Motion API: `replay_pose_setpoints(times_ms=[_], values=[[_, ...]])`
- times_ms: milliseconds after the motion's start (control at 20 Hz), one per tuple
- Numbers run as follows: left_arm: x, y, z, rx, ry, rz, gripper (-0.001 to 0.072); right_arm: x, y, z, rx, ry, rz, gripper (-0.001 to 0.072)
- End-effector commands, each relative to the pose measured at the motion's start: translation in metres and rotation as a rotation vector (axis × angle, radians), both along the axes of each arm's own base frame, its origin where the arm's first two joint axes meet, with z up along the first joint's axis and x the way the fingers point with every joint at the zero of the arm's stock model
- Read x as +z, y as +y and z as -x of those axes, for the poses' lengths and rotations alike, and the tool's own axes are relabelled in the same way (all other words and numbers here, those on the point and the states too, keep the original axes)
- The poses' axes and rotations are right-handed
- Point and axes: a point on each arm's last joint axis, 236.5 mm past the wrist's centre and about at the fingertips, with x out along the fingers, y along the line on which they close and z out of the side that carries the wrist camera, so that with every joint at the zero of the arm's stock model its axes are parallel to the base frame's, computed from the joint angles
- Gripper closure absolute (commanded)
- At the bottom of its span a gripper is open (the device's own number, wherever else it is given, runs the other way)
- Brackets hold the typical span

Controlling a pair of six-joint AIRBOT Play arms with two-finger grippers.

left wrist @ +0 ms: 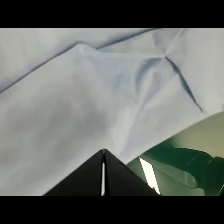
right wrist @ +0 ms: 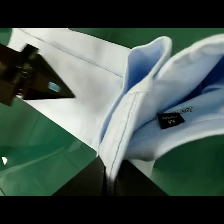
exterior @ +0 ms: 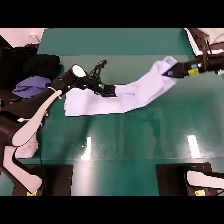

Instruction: Fold the shirts.

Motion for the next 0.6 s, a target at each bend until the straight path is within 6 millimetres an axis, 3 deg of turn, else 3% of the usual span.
replay_pose_setpoints(times_ms=[0, 250, 400, 550], values=[[-0.023, -0.015, -0.002, -0.007, 0.041, 0.006, 0.0686, 0.051, 0.062, 0.007, 0.115, -0.102, -0.008, 0.0703], [-0.027, -0.008, -0.012, 0.017, 0.024, -0.003, 0.0686, 0.073, 0.131, 0.011, 0.257, -0.160, -0.025, 0.0703], [-0.025, 0.003, -0.013, 0.006, 0.043, -0.010, 0.0686, 0.072, 0.157, 0.010, 0.307, -0.165, -0.032, 0.0703], [-0.012, 0.029, -0.017, -0.020, 0.072, -0.015, 0.0687, 0.068, 0.179, 0.013, 0.362, -0.163, -0.034, 0.0703]])
